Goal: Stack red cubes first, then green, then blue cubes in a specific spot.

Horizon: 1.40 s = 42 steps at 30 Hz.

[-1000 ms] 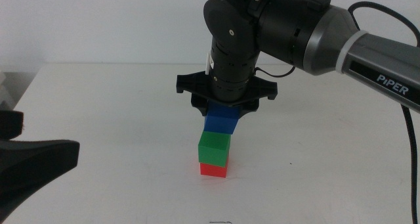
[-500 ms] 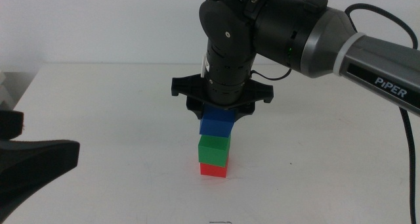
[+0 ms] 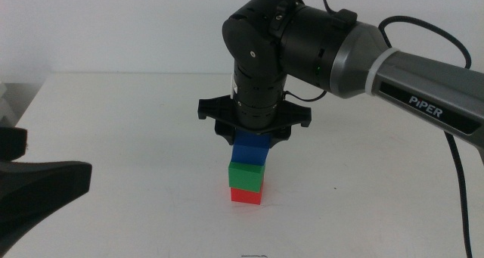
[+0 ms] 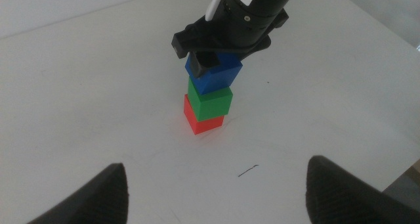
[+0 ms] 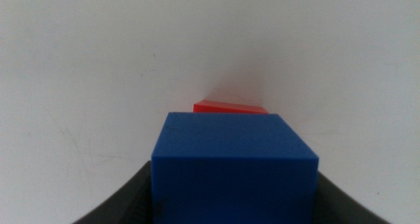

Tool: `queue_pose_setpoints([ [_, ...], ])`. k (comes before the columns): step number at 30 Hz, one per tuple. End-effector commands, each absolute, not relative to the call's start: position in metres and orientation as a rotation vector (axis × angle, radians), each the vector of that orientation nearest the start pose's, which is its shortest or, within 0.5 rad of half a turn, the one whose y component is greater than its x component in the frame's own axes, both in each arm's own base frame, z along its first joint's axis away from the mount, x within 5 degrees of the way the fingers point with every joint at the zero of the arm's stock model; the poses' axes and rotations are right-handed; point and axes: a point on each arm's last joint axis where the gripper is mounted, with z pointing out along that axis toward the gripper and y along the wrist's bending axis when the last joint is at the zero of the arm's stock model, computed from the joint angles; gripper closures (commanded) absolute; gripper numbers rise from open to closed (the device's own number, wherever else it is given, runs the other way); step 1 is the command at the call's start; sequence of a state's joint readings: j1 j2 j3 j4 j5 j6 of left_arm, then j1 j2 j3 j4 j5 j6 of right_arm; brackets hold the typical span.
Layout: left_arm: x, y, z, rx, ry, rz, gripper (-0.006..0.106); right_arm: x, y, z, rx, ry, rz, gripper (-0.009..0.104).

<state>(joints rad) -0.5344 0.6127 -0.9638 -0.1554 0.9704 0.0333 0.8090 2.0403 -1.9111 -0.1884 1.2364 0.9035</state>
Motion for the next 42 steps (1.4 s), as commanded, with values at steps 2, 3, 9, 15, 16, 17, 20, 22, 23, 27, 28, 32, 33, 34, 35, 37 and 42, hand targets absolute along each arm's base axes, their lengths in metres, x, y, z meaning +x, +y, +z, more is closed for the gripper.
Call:
queue_pose_setpoints([
  [2,0.071,-0.056,0.409,0.550,1.976,-0.513,0.009,0.307,0.298,0.313,0.091,2.776,0.141,0.096],
  [3,0.071,-0.056,0.409,0.550,1.976,-0.513,0.009,0.308,0.299,0.311,0.092,2.783,0.143,0.096],
  [9,0.071,-0.056,0.409,0.550,1.976,-0.513,0.009,0.308,0.300,0.308,0.091,2.789,0.137,0.087],
  [15,0.071,-0.056,0.409,0.550,1.976,-0.513,0.009,0.309,0.301,0.308,0.089,2.787,0.140,0.034],
  [16,0.071,-0.056,0.409,0.550,1.976,-0.513,0.009,0.309,0.301,0.308,0.088,2.786,0.139,0.030],
  [17,0.071,-0.056,0.409,0.550,1.976,-0.513,0.009,0.309,0.300,0.308,0.086,2.784,0.135,0.026],
  [20,0.071,-0.056,0.409,0.550,1.976,-0.513,0.009,0.309,0.300,0.310,0.084,2.777,0.144,0.019],
  [22,0.071,-0.056,0.409,0.550,1.976,-0.513,0.009,0.307,0.299,0.314,0.085,2.773,0.154,0.017],
  [23,0.071,-0.056,0.409,0.550,1.976,-0.513,0.009,0.306,0.298,0.317,0.088,2.775,0.159,0.017],
  [27,0.071,-0.056,0.409,0.550,1.976,-0.513,0.009,0.301,0.296,0.332,0.061,2.758,0.210,0.017],
  [28,0.071,-0.056,0.409,0.550,1.976,-0.513,0.009,0.299,0.294,0.337,0.049,2.748,0.220,0.017],
  [32,0.071,-0.056,0.409,0.550,1.976,-0.513,0.009,0.293,0.285,0.357,0.019,2.698,0.245,0.017],
  [33,0.071,-0.056,0.409,0.550,1.976,-0.513,0.009,0.291,0.283,0.363,0.019,2.687,0.255,0.017],
  [34,0.071,-0.056,0.409,0.550,1.976,-0.513,0.009,0.289,0.280,0.369,0.022,2.675,0.270,0.017],
  [35,0.071,-0.056,0.409,0.550,1.976,-0.513,0.009,0.287,0.277,0.374,0.027,2.664,0.282,0.017],
  [37,0.071,-0.056,0.409,0.550,1.976,-0.513,0.009,0.282,0.265,0.392,0.038,2.627,0.315,0.017],
  [42,0.071,-0.056,0.409,0.550,1.976,-0.514,0.009,0.263,0.226,0.437,-0.103,2.519,0.352,0.017],
])
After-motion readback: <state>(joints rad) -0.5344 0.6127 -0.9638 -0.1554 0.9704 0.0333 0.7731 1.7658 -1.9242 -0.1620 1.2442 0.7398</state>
